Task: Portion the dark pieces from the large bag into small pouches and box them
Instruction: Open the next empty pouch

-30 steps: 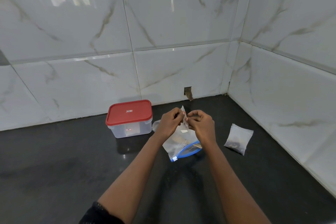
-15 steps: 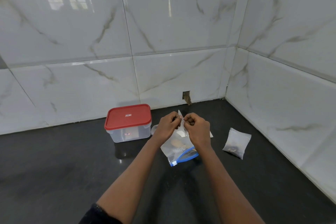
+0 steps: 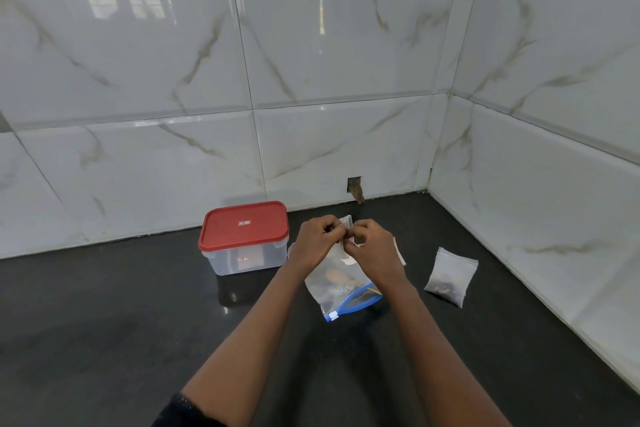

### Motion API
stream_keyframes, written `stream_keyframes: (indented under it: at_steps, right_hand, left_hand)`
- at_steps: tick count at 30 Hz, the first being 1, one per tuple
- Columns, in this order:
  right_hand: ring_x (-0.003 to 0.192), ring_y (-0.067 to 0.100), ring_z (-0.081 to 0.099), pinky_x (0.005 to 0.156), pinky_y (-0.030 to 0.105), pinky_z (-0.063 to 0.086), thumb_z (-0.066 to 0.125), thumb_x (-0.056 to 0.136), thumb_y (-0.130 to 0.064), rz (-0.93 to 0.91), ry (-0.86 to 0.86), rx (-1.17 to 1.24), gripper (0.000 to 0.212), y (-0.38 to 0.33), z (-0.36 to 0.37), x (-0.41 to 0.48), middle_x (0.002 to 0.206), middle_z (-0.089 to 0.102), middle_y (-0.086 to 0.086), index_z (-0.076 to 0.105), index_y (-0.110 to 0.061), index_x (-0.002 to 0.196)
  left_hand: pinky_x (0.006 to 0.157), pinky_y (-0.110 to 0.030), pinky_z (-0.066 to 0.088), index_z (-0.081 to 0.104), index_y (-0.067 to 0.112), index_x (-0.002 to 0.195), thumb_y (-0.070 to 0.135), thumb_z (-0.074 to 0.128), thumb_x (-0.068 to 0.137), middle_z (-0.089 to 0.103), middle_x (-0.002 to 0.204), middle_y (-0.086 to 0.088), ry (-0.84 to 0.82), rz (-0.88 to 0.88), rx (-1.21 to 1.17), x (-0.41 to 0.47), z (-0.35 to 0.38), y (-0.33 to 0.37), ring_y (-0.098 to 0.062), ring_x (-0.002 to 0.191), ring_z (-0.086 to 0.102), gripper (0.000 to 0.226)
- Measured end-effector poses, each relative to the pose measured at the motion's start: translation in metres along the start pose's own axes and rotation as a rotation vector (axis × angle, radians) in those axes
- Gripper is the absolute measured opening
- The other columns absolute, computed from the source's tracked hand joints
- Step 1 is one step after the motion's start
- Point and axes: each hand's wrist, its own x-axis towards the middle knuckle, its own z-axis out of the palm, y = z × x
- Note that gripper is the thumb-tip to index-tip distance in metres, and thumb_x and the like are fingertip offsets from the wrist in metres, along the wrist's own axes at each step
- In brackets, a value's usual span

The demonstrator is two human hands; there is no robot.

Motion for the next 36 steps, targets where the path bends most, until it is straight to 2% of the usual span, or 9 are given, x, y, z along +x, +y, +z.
stream_keyframes:
  at_steps: [3,8,12,17,21,23,27,32,36]
  right_hand:
    - [0.100,0.013,0.061,0.087,0.023,0.050,0.056,0.094,-0.016,-0.027,-0.065,-0.189,0.025,0.003,0.000,0.001,0.118,0.062,0.002,0.066,-0.014,0.116]
    - [0.100,0.009,0.060,0.076,0.018,0.048,0.048,0.097,-0.013,-0.070,0.010,-0.369,0.029,0.002,-0.005,-0.002,0.125,0.057,-0.006,0.064,-0.023,0.120]
    - [0.111,0.009,0.058,0.086,0.021,0.049,0.050,0.095,-0.012,-0.036,0.007,-0.295,0.029,-0.003,-0.003,-0.001,0.131,0.056,-0.007,0.066,-0.021,0.117]
    - [0.115,0.014,0.058,0.096,0.020,0.043,0.053,0.093,-0.005,0.059,0.001,-0.088,0.030,-0.002,-0.001,0.001,0.126,0.062,0.003,0.067,-0.012,0.118]
    - [0.104,0.018,0.062,0.083,0.017,0.043,0.067,0.085,-0.010,0.237,0.020,0.218,0.033,0.002,-0.010,0.001,0.116,0.067,0.010,0.065,-0.006,0.118]
    - [0.097,0.016,0.060,0.080,0.018,0.043,0.074,0.079,-0.015,0.282,-0.023,0.285,0.040,0.004,-0.012,0.000,0.113,0.067,0.010,0.065,-0.004,0.117]
    - [0.099,0.017,0.057,0.083,0.022,0.045,0.072,0.080,-0.016,0.276,-0.096,0.272,0.043,0.007,-0.009,-0.002,0.119,0.061,0.011,0.061,-0.004,0.119]
    - [0.111,0.020,0.055,0.087,0.018,0.040,0.063,0.088,-0.016,0.204,-0.145,0.169,0.038,0.011,-0.006,-0.005,0.126,0.055,0.009,0.059,-0.003,0.123]
    - [0.105,0.017,0.054,0.086,0.017,0.040,0.063,0.087,-0.015,0.160,-0.157,0.111,0.037,0.013,-0.005,-0.006,0.125,0.054,0.009,0.060,-0.004,0.122]
  left_hand:
    - [0.055,-0.010,0.037,0.062,0.014,0.070,0.013,0.059,0.087,0.055,0.062,0.006,0.000,0.009,0.082,0.001,-0.003,-0.001,-0.005,0.057,0.047,0.017]
    - [0.056,-0.013,0.034,0.047,0.021,0.063,0.014,0.063,0.082,0.047,0.059,0.006,0.050,-0.016,0.146,0.000,-0.004,-0.003,-0.007,0.056,0.041,0.026]
    - [0.063,-0.010,0.033,0.047,0.014,0.091,0.010,0.070,0.076,0.046,0.081,0.003,0.094,0.065,0.111,-0.002,-0.003,0.002,-0.007,0.069,0.042,0.028]
    - [0.099,-0.027,0.041,0.046,0.012,0.126,0.014,0.068,0.079,0.053,0.124,-0.005,-0.052,0.168,0.128,-0.001,-0.004,0.000,-0.015,0.113,0.050,0.052]
    - [0.111,-0.043,0.030,0.042,0.019,0.133,0.030,0.070,0.079,0.050,0.132,0.000,-0.205,0.211,0.146,-0.005,-0.010,-0.002,-0.011,0.121,0.044,0.062]
    - [0.117,-0.048,0.016,0.036,0.021,0.138,0.041,0.070,0.073,0.045,0.139,0.001,-0.274,0.236,0.258,-0.005,-0.010,-0.005,-0.012,0.129,0.036,0.076]
    - [0.115,-0.041,-0.008,0.028,0.024,0.143,0.057,0.069,0.064,0.036,0.147,0.001,-0.335,0.231,0.366,-0.002,-0.004,-0.008,-0.016,0.139,0.025,0.095]
    - [0.118,-0.045,-0.004,0.042,0.022,0.133,0.064,0.061,0.062,0.046,0.137,0.002,-0.360,0.208,0.423,-0.001,0.000,-0.005,-0.014,0.129,0.038,0.084]
    - [0.119,-0.044,0.003,0.039,0.019,0.134,0.062,0.067,0.061,0.044,0.135,0.000,-0.397,0.158,0.405,-0.002,0.002,-0.005,-0.016,0.127,0.040,0.089]
